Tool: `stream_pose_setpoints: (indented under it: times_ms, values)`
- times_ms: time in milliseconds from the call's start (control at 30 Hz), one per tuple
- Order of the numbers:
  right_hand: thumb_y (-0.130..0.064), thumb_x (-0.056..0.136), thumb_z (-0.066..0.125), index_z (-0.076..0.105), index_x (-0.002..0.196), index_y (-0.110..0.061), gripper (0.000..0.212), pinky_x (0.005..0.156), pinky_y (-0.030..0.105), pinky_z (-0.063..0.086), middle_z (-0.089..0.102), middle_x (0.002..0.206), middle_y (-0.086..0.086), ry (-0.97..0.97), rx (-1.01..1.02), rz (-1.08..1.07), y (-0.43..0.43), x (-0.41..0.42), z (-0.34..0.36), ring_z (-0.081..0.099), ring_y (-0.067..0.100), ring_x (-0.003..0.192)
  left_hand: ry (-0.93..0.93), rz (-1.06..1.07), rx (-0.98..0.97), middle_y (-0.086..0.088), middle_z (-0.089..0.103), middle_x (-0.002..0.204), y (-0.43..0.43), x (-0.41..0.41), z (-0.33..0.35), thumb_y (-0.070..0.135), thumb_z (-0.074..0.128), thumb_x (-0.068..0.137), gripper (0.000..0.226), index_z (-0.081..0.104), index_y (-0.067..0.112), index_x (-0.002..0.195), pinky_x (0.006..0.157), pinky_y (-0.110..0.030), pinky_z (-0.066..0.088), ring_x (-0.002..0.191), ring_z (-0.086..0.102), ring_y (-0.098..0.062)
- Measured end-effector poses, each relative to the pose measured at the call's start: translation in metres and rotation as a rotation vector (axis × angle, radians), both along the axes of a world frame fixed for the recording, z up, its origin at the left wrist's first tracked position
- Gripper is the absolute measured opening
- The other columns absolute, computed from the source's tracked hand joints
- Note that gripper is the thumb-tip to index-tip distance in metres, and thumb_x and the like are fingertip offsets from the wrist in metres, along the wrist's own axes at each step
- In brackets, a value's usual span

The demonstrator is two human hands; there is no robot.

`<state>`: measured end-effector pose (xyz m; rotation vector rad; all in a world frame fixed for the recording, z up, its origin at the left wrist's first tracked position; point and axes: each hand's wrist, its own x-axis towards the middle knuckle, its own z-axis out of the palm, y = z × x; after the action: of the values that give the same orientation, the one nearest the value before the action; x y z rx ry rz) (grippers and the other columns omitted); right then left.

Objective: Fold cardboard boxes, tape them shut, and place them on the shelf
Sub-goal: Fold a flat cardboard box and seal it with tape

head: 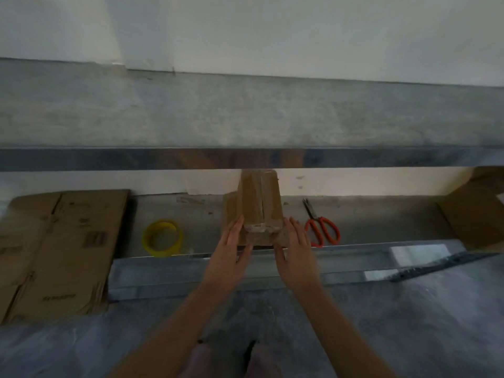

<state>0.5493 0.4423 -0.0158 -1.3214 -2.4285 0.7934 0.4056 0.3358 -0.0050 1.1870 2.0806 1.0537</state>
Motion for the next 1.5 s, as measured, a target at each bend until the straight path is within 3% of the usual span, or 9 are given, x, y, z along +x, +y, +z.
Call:
stream_pose_setpoints:
  times_ms: [133, 333, 433, 667, 900, 1033, 1133, 1333, 1500]
  values:
    - [-0.032, 0.096, 0.059, 0.034, 0.145, -0.018, 0.058, 0.099, 0.03, 0.05, 0.054, 0.135, -0.005, 0.239, -0.209, 0.109, 0.009, -0.001, -0.002, 0.055, 0.007, 0.12, 0.011, 0.201, 0.02, 0.011, 0.05, 0.127, 0.008, 0.006, -0.001, 0.042, 0.053, 0.094, 0.053, 0.037, 0.027, 0.142, 0.085, -0.02, 0.047, 0.102, 0.053, -0.001]
    - [-0.036, 0.087, 0.073, 0.047, 0.13, -0.022, 0.051, 0.079, 0.006, 0.049, 0.064, 0.107, -0.021, 0.347, -0.395, 0.037, 0.026, -0.005, 0.005, 0.062, -0.011, 0.098, 0.094, 0.307, -0.017, 0.002, 0.069, 0.107, 0.02, -0.007, 0.004, 0.038, 0.065, 0.088, 0.041, 0.057, 0.025, 0.126, 0.087, -0.032, 0.055, 0.093, 0.066, -0.01]
    - [-0.038, 0.088, 0.071, 0.045, 0.137, -0.027, 0.057, 0.077, 0.003, 0.046, 0.065, 0.115, -0.012, 0.255, -0.318, 0.058, 0.032, -0.011, 0.004, 0.063, -0.004, 0.095, 0.197, 0.219, -0.067, 0.002, 0.068, 0.107, 0.023, -0.015, 0.002, 0.037, 0.069, 0.084, 0.045, 0.058, 0.025, 0.127, 0.084, -0.031, 0.054, 0.092, 0.066, -0.014]
    - [-0.041, 0.089, 0.068, 0.044, 0.139, -0.023, 0.058, 0.087, 0.036, 0.057, 0.066, 0.118, 0.0, 0.165, -0.154, 0.074, 0.035, -0.018, -0.005, 0.066, 0.015, 0.098, 0.319, 0.095, -0.117, -0.004, 0.051, 0.123, 0.03, -0.018, 0.001, 0.031, 0.065, 0.087, 0.046, 0.047, 0.017, 0.128, 0.076, -0.038, 0.052, 0.093, 0.063, -0.027]
    - [-0.037, 0.084, 0.076, 0.043, 0.137, -0.018, 0.065, 0.088, 0.035, 0.056, 0.066, 0.121, 0.0, 0.184, -0.184, 0.079, 0.041, -0.025, -0.002, 0.066, 0.014, 0.102, 0.318, 0.051, -0.189, -0.006, 0.041, 0.125, 0.043, -0.014, 0.009, 0.037, 0.06, 0.09, 0.044, 0.038, 0.014, 0.121, 0.075, -0.036, 0.051, 0.094, 0.06, -0.027]
    - [-0.01, 0.082, 0.077, 0.035, 0.147, -0.02, 0.078, 0.101, 0.031, 0.05, 0.056, 0.137, 0.004, 0.056, -0.372, 0.324, 0.069, -0.004, 0.014, 0.058, 0.013, 0.118, 0.214, -0.285, -0.21, 0.0, 0.038, 0.133, 0.034, -0.052, 0.013, 0.024, 0.072, 0.084, 0.064, 0.039, 0.023, 0.139, 0.097, -0.033, 0.049, 0.111, 0.053, -0.017]
    - [-0.008, 0.084, 0.075, 0.047, 0.14, -0.022, 0.064, 0.096, 0.018, 0.05, 0.061, 0.128, -0.001, 0.085, -0.343, 0.396, 0.08, 0.002, 0.025, 0.061, 0.008, 0.111, 0.296, -0.477, -0.186, 0.001, 0.049, 0.131, 0.038, -0.076, 0.014, 0.013, 0.07, 0.085, 0.063, 0.045, 0.031, 0.14, 0.098, -0.031, 0.048, 0.112, 0.054, -0.012]
    - [-0.018, 0.079, 0.081, 0.055, 0.128, -0.027, 0.055, 0.09, 0.027, 0.056, 0.07, 0.109, -0.004, 0.067, -0.28, 0.316, 0.076, -0.01, 0.028, 0.066, 0.006, 0.095, 0.264, -0.379, -0.15, 0.004, 0.059, 0.108, 0.051, -0.072, 0.005, 0.031, 0.074, 0.081, 0.047, 0.055, 0.036, 0.124, 0.083, -0.038, 0.054, 0.092, 0.06, -0.01]
    - [-0.027, 0.077, 0.083, 0.038, 0.141, -0.031, 0.078, 0.083, 0.021, 0.054, 0.07, 0.111, 0.0, 0.114, -0.414, 0.162, 0.076, -0.013, 0.028, 0.067, 0.008, 0.095, 0.056, -0.176, -0.087, 0.014, 0.036, 0.133, 0.043, -0.061, 0.004, 0.024, 0.072, 0.084, 0.066, 0.04, 0.04, 0.14, 0.106, -0.029, 0.041, 0.119, 0.046, -0.007]
